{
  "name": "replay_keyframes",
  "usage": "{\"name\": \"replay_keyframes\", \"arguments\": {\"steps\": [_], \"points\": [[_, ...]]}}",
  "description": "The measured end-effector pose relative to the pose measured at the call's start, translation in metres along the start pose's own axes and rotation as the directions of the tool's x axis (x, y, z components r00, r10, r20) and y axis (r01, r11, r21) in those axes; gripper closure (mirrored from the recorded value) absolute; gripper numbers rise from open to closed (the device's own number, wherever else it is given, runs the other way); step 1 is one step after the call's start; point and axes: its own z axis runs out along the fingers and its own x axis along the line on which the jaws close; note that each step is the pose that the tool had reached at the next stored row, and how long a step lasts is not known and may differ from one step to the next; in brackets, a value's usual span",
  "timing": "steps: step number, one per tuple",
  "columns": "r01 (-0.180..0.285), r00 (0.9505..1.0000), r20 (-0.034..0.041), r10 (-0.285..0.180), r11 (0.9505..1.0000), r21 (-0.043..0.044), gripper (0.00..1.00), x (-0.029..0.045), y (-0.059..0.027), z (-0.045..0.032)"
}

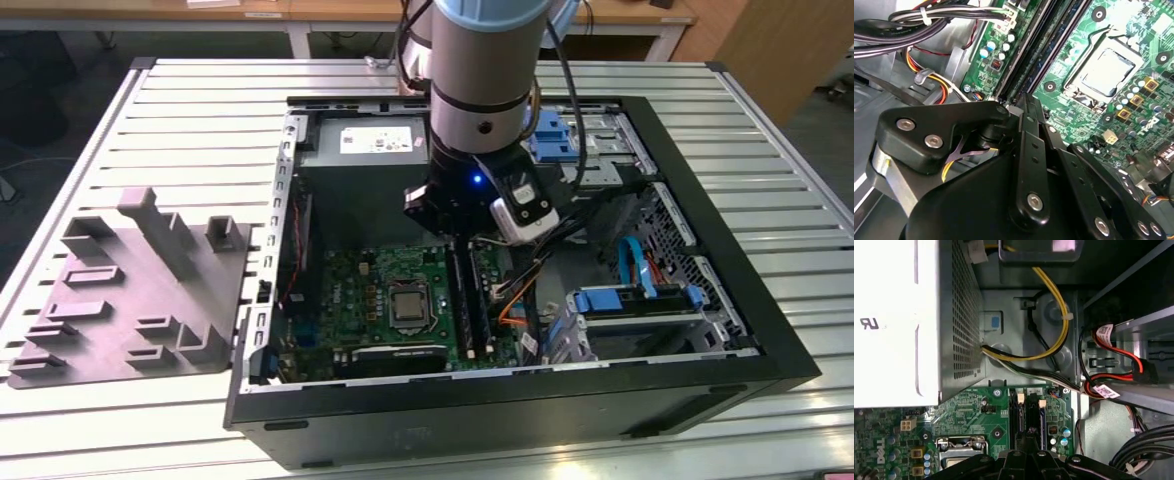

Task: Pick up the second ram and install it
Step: 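Press down the second ram until it locks into place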

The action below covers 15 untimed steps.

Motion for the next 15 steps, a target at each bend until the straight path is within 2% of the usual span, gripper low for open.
{"name": "replay_keyframes", "arguments": {"steps": [15], "points": [[0.0, 1.0, -0.0001, 0.0, 1.0, 0.0002, 0.9, 0.0005, 0.0033, 0.0067]]}}
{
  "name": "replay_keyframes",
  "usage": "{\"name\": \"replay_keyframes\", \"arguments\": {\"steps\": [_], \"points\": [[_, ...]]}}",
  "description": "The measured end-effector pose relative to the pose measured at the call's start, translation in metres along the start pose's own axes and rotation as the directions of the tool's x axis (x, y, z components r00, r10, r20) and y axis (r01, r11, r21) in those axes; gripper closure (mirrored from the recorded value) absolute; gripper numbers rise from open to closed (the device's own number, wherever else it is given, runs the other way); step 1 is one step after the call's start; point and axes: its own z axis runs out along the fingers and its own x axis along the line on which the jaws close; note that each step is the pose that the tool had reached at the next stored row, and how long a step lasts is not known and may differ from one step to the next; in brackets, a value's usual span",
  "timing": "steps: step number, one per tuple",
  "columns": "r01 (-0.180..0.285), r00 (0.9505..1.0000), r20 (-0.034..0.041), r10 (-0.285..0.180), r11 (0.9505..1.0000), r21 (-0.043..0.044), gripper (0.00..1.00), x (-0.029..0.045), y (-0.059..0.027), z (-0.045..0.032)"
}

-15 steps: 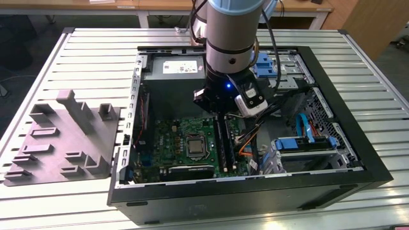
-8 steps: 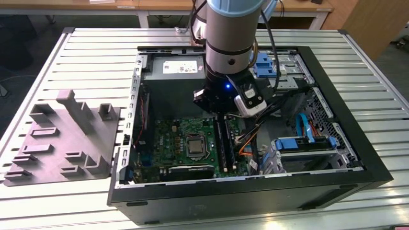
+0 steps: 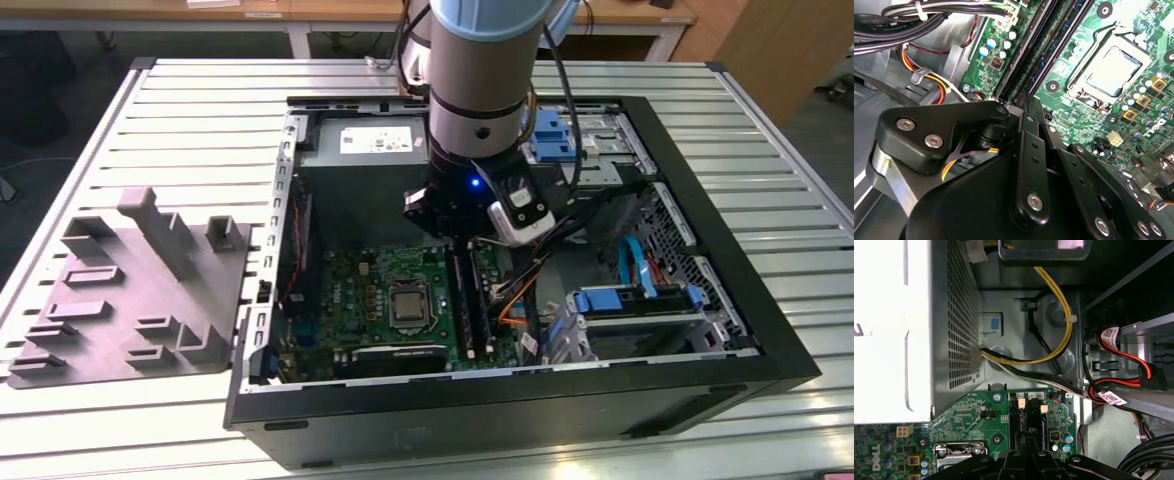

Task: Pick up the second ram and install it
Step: 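Press down the second ram until it locks into place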

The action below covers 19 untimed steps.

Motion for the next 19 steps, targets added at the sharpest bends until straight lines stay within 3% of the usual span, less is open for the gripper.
{"name": "replay_keyframes", "arguments": {"steps": [19], "points": [[0.0, 1.0, 0.0, 0.0, 1.0, 0.0, 0.9, 0.0003, -0.0002, 0.0075]]}}
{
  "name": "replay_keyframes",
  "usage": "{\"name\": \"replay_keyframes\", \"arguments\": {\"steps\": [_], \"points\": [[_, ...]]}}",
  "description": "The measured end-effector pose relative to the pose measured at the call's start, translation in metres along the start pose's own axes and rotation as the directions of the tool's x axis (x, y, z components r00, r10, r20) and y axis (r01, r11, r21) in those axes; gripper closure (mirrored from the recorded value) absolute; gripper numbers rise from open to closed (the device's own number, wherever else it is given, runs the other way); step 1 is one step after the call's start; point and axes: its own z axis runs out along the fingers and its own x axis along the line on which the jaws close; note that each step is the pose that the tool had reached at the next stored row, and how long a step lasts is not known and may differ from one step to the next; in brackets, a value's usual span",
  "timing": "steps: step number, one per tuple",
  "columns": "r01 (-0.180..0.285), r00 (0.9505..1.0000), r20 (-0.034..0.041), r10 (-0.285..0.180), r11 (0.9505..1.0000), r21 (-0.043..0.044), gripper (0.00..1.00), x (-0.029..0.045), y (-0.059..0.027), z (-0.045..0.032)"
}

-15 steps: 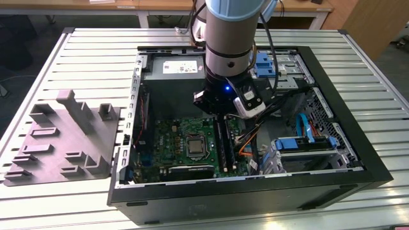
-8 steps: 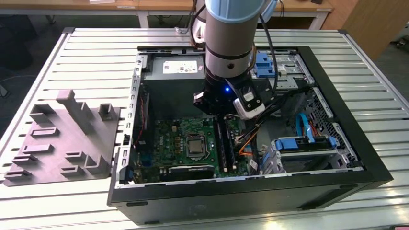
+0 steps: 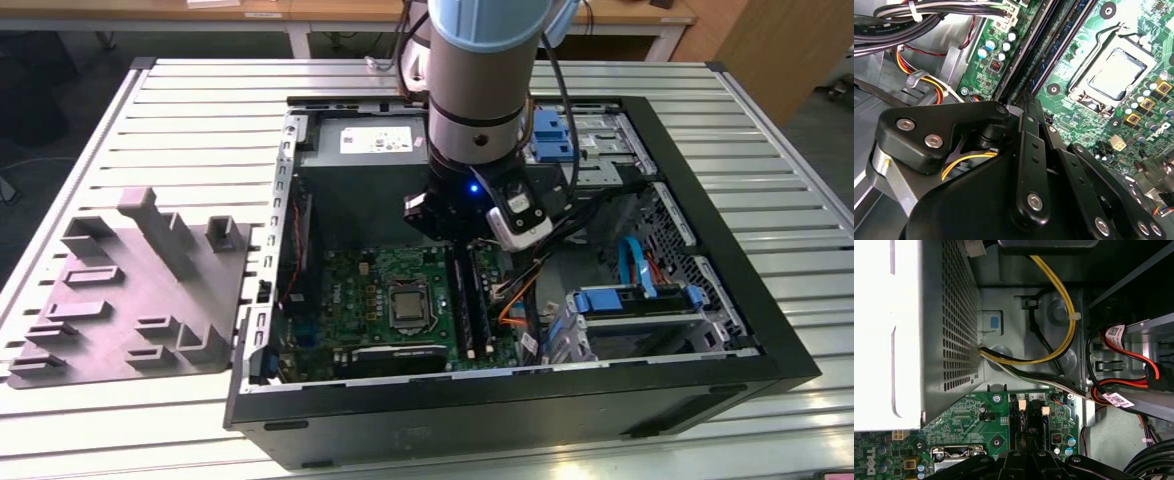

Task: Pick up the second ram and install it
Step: 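Press down the second ram until it locks into place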

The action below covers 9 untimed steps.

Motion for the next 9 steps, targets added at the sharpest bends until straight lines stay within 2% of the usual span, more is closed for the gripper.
{"name": "replay_keyframes", "arguments": {"steps": [9], "points": [[0.0, 1.0, 0.0, 0.0, 1.0, -0.0001, 0.9, 0.0002, -0.0002, 0.0034]]}}
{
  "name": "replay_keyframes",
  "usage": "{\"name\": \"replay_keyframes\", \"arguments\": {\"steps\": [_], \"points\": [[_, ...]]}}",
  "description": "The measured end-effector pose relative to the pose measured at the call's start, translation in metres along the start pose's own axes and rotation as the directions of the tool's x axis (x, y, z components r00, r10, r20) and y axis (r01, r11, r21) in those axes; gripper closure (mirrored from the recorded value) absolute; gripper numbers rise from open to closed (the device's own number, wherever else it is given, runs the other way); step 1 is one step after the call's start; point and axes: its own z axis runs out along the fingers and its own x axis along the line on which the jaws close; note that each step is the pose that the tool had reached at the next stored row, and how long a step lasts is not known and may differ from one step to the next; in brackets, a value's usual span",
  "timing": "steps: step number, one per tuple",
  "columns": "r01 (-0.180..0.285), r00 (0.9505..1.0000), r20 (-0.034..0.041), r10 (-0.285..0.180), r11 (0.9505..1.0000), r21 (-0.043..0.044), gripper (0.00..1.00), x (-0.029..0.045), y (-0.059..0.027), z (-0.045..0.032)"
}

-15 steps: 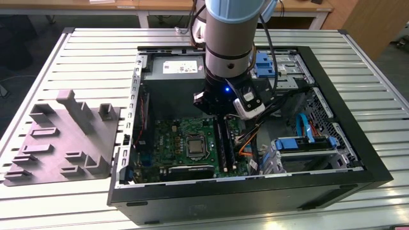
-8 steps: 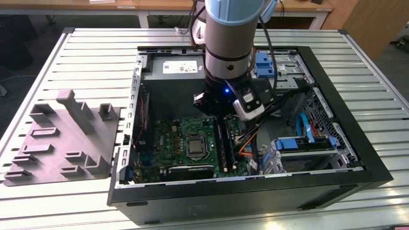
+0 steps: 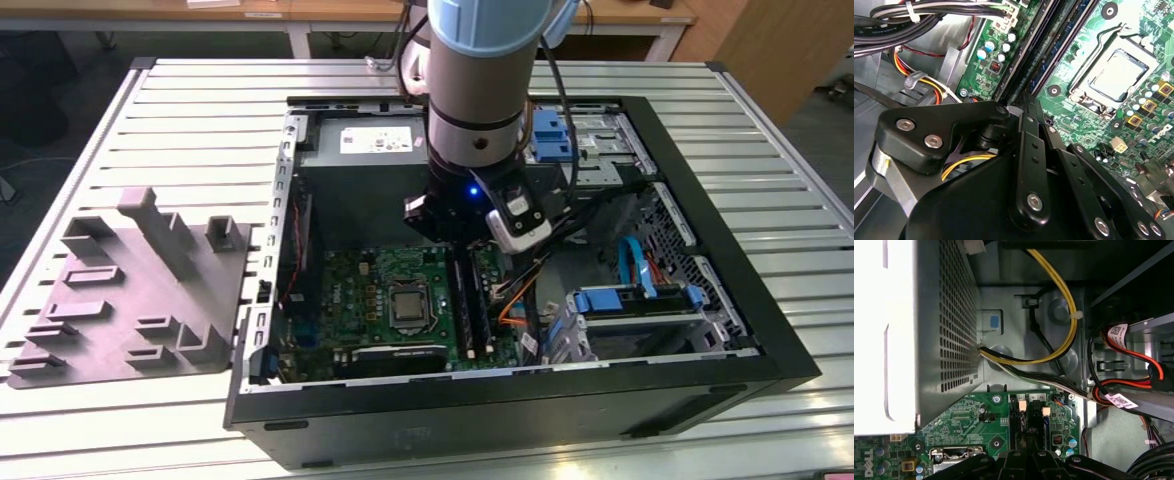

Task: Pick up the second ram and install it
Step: 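Press down the second ram until it locks into place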

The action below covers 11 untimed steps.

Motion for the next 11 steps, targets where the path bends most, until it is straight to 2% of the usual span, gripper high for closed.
{"name": "replay_keyframes", "arguments": {"steps": [11], "points": [[0.0, 1.0, 0.0001, 0.0, 1.0, -0.0008, 0.9, 0.0, 0.0, 0.0012]]}}
